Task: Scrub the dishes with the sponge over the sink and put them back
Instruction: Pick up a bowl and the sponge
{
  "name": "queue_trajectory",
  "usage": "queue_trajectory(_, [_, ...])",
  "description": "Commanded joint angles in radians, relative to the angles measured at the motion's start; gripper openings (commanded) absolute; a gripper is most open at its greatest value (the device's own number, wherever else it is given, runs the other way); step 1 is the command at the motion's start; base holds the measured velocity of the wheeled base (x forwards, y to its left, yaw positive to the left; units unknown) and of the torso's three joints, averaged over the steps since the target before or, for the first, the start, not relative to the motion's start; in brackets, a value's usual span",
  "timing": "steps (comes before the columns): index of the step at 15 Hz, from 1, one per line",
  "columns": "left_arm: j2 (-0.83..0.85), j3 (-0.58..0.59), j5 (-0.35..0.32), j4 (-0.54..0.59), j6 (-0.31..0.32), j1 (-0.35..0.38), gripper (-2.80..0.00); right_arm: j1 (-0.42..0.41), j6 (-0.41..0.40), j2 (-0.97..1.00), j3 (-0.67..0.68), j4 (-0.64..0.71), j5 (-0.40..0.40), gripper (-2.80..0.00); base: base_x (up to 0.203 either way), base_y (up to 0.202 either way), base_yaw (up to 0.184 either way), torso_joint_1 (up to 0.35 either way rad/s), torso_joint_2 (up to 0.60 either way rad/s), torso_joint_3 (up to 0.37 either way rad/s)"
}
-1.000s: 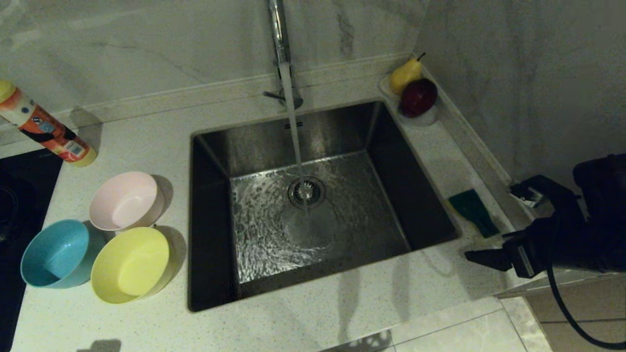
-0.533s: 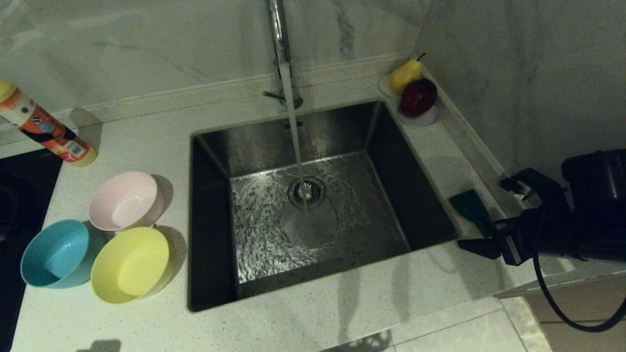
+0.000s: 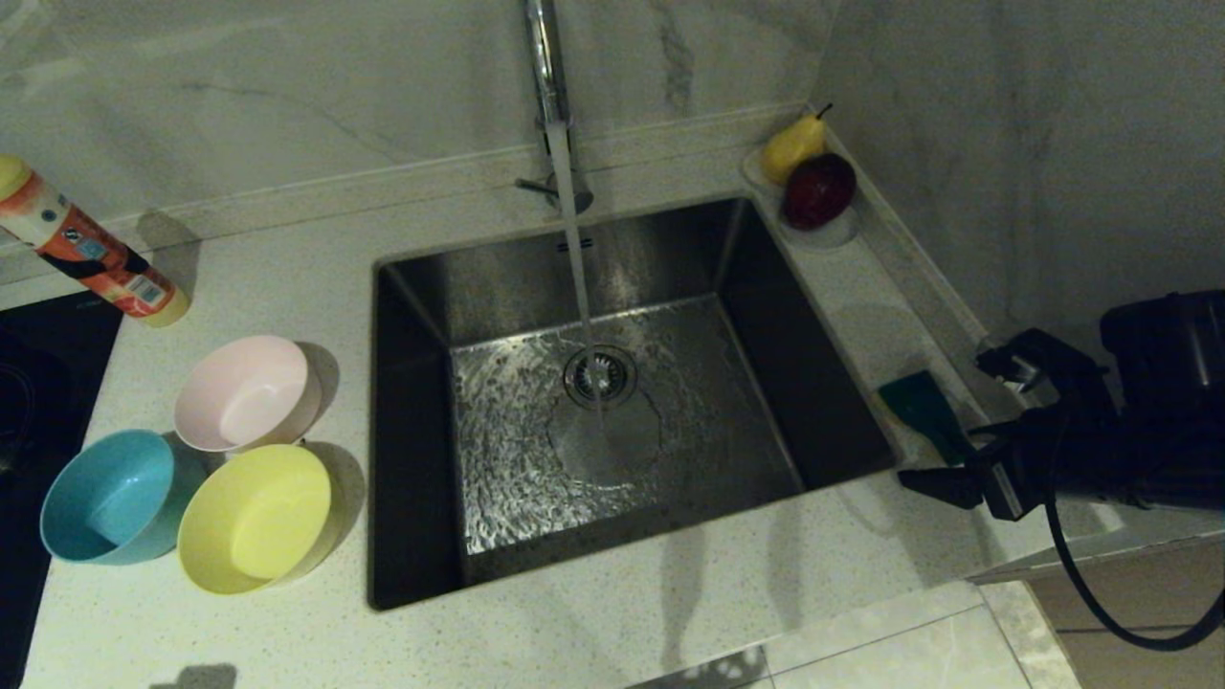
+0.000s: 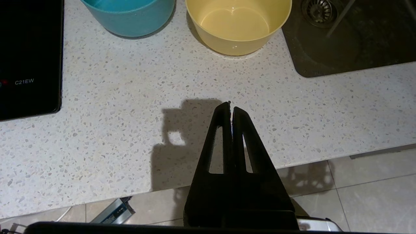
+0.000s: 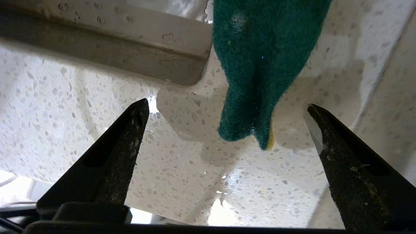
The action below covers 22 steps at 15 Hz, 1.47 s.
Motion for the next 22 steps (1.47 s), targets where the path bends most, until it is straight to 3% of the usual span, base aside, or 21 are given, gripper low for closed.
queue_trajectory(1, [0.000, 0.000, 0.001, 0.001, -0.001, 0.000, -2.80, 0.000, -0.028, -0.010, 0.002, -0.002, 0.000, 0.00, 0.000, 0.000, 0.000, 0.000, 0.00, 0.000])
queue_trajectory(11, [0.000, 0.000, 0.001, 0.000, -0.001, 0.000, -2.80, -0.002, -0.104, -0.010, 0.007, -0.003, -0.029, 0.00, 0.000, 0.000, 0.000, 0.000, 0.00, 0.000])
queue_trajectory(22, [0.000, 0.000, 0.001, 0.001, -0.001, 0.000, -2.80, 0.000, -0.101, 0.018, 0.007, -0.003, -0.029, 0.00, 0.000, 0.000, 0.000, 0.000, 0.00, 0.000])
